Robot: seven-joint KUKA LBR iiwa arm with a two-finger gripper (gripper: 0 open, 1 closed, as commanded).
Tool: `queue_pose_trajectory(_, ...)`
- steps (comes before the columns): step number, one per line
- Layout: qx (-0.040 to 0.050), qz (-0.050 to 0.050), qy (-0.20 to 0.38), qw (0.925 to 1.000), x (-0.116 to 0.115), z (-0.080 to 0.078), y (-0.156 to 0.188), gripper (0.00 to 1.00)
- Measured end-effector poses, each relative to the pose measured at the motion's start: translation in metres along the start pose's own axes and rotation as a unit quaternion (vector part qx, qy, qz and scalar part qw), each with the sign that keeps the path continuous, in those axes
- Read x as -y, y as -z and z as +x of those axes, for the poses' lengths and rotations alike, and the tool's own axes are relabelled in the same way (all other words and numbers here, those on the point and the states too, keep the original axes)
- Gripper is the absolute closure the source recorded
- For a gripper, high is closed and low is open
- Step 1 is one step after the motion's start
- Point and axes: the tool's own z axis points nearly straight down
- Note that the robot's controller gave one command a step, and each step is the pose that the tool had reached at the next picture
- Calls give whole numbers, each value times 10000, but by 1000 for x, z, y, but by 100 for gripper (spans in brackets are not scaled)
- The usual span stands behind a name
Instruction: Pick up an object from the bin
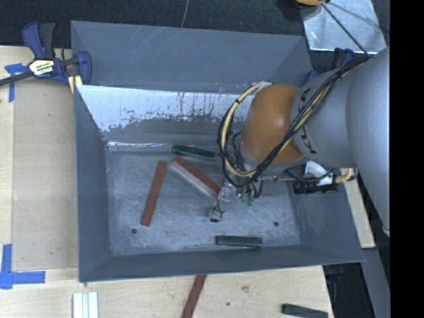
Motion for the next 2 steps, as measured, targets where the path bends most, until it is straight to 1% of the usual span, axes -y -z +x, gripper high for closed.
queue_pose_trajectory(1,32,-18,553,9985,-46,-24,-2,100)
queue_pose_trajectory(2,32,-18,553,9985,-46,-24,-2,100)
